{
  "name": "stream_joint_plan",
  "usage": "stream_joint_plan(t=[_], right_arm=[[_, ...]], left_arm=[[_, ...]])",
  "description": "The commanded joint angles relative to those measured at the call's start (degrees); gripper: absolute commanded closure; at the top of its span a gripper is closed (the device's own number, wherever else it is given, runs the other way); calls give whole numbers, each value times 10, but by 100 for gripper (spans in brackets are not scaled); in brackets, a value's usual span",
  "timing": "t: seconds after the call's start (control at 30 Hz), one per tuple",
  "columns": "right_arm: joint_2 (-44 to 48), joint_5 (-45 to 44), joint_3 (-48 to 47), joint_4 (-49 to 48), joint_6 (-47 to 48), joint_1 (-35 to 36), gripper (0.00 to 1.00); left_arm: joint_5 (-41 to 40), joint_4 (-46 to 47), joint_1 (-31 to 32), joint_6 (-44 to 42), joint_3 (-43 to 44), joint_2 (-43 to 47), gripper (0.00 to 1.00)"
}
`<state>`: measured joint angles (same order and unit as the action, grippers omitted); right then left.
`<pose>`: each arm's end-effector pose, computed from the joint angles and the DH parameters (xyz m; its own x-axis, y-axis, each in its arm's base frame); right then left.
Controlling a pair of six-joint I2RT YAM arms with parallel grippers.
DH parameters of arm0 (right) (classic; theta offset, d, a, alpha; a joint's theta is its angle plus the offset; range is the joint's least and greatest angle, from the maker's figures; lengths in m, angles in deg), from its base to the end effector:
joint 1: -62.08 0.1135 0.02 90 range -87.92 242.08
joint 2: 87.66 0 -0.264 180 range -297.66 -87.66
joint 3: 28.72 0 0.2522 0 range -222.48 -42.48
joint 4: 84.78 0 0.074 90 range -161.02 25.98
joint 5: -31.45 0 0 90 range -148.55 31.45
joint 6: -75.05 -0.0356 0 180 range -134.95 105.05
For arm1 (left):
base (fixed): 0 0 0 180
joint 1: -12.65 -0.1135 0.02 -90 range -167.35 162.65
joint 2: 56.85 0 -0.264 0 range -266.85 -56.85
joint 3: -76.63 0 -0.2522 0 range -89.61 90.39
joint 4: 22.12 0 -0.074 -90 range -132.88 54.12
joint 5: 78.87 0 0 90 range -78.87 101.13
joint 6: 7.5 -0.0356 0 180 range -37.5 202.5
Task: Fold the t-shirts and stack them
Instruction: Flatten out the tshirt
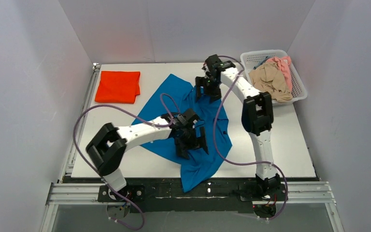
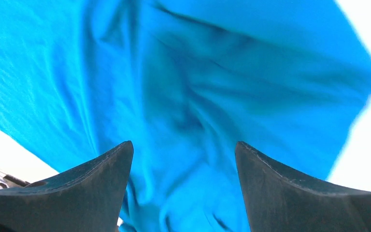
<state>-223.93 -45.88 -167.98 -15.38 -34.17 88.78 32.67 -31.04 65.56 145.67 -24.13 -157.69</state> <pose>0.4487 0.2344 0.2095 -0.9432 -0.1149 -0.3117 -0.2185 0.9213 0.3215 0.2286 -0.3241 0.2256 -0.9705 -0.0926 -0.2224 0.1477 0.5008 -0.8529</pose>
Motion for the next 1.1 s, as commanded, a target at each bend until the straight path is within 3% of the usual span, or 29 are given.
stream_joint_plan(t=[0.0,0.07,0.17,0.27,0.4,0.6,0.73,0.83,1.07], right_arm=[[170,-52,109,-4,-4,-68,14],[229,-76,180,-14,-16,-72,14],[341,-74,327,-55,-57,-66,14],[435,-41,517,-129,-112,-34,14],[490,6,644,-198,-178,42,15],[451,11,694,-250,-213,77,16],[412,-37,685,-227,-198,64,16],[401,-56,695,-217,-186,33,16],[442,-27,735,-209,-147,-109,16]], left_arm=[[-186,-233,-19,-111,-9,174,2],[-232,-258,-60,-125,-31,227,2],[-223,-252,-160,-157,-45,251,2],[-179,-215,-261,-185,-30,210,2],[-125,-177,-339,-217,26,85,2],[-101,-179,-385,-232,94,-59,2],[-111,-181,-399,-231,52,-71,2],[-121,-195,-409,-218,-16,-33,2],[-139,-225,-410,-175,-229,168,2]])
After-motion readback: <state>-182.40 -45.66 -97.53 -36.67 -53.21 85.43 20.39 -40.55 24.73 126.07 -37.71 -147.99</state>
